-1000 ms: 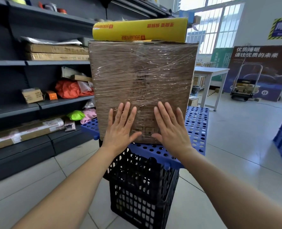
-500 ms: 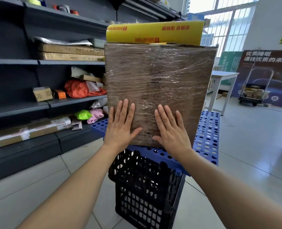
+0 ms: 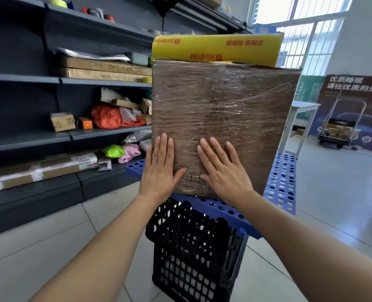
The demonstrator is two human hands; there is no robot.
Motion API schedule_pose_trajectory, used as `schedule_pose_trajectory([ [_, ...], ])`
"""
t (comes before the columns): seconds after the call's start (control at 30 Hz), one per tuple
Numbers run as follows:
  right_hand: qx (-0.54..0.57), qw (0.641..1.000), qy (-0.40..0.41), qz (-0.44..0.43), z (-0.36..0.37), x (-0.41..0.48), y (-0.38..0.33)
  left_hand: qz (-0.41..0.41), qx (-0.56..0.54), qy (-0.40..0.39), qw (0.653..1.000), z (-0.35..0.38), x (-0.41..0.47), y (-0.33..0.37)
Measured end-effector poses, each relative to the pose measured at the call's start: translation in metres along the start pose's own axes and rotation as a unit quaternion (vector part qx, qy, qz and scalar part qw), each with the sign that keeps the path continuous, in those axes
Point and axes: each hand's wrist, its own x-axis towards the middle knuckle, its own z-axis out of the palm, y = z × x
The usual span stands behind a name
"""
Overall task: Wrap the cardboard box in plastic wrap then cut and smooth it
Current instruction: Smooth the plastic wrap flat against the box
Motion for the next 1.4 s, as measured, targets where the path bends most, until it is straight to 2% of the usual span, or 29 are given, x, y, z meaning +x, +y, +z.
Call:
schedule_pose_trajectory([
  [0.17,-0.004,0.999,-0.027,-0.038,0.007,-0.024,-0.006,-0.03,-0.036,-0.024,0.999,-0.001,-0.012,0.003],
  [0.3,0.0,0.999,-0.033,-0.037,0.008,-0.026,-0.007,-0.073,-0.094,-0.045,0.992,-0.004,-0.019,0.008],
  [0.43,0.001,0.998,-0.045,-0.054,0.006,-0.027,-0.001,-0.201,-0.239,-0.071,0.947,-0.016,-0.021,0.028],
  [0.53,0.002,0.997,-0.052,-0.061,0.006,-0.035,0.003,-0.252,-0.286,-0.064,0.922,-0.022,-0.02,0.035],
  [0.7,0.02,0.998,-0.05,-0.043,0.002,-0.043,0.0,-0.252,-0.314,-0.071,0.913,-0.025,-0.026,0.035],
  [0.77,0.033,0.999,-0.029,-0.009,-0.006,-0.04,0.004,-0.259,-0.303,-0.088,0.913,-0.027,-0.027,0.037],
  [0.87,0.053,0.994,0.012,0.098,-0.024,-0.021,0.021,-0.223,-0.199,-0.042,0.953,-0.036,-0.009,0.047],
  [0.93,0.08,0.979,0.038,0.186,-0.038,-0.002,0.038,-0.17,-0.152,0.02,0.973,-0.047,0.021,0.058],
  [1.03,0.149,0.939,0.075,0.3,-0.061,0.025,0.064,-0.093,-0.105,0.061,0.988,-0.063,0.077,0.074],
  [1.17,0.215,0.908,0.099,0.345,-0.08,0.048,0.098,0.055,-0.032,0.075,0.995,-0.07,0.133,0.093],
  [1.23,0.277,0.886,0.094,0.361,-0.082,0.05,0.109,0.086,0.008,0.077,0.993,-0.064,0.142,0.099],
  [1.27,0.318,0.866,0.085,0.377,-0.082,0.05,0.113,0.087,0.025,0.079,0.993,-0.061,0.143,0.101],
  [1.4,0.476,0.744,0.078,0.463,-0.081,0.043,0.126,0.084,0.031,0.087,0.992,-0.051,0.141,0.102],
])
